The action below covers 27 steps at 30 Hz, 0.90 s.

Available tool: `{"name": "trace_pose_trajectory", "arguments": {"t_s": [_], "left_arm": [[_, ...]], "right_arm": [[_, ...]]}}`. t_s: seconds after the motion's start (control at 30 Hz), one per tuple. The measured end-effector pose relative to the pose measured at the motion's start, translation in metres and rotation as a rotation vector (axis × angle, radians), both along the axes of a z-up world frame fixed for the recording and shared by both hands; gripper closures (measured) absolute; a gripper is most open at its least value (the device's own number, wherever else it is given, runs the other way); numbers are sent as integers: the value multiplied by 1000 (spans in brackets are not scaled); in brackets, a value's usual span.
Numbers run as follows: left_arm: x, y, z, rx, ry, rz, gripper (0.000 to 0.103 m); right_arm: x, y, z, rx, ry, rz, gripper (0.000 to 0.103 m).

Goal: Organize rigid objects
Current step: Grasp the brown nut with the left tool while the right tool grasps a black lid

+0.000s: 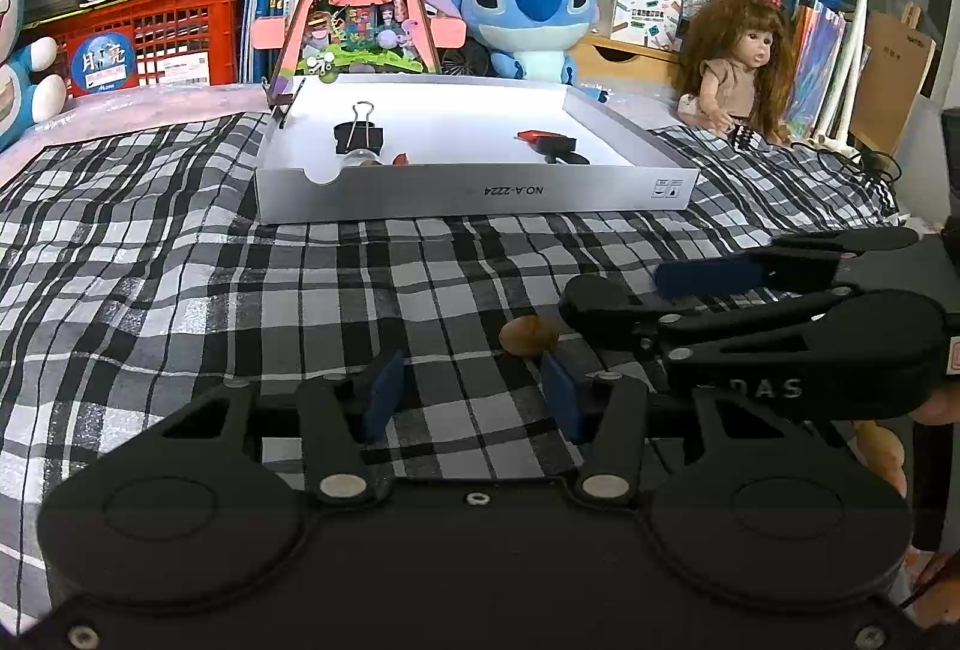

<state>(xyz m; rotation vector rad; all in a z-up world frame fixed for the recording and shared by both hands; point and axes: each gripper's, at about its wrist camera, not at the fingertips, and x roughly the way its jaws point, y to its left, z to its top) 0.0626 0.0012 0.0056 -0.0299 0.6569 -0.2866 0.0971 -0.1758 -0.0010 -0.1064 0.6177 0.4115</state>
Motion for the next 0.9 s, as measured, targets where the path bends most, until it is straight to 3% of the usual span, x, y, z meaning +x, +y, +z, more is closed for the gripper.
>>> {"name": "trace_pose_trajectory", "arguments": {"t_s": [0.2, 0.5, 0.6, 0.67, 0.9], "left_arm": [[1, -2, 0, -6, -2, -1, 58], [6, -11, 2, -42, -3, -14, 58], [9, -18, 2, -41, -7, -15, 65], [11, -22, 0, -33, -8, -12, 82], [11, -24, -1, -22, -28, -3, 82]], "right_arm": [[6, 11, -1, -2, 31, 54, 66], [3, -2, 3, 7, 11, -10, 66], [2, -8, 3, 9, 9, -32, 66], [1, -10, 3, 8, 5, -43, 66], [-3, -9, 2, -9, -8, -42, 66]]}}
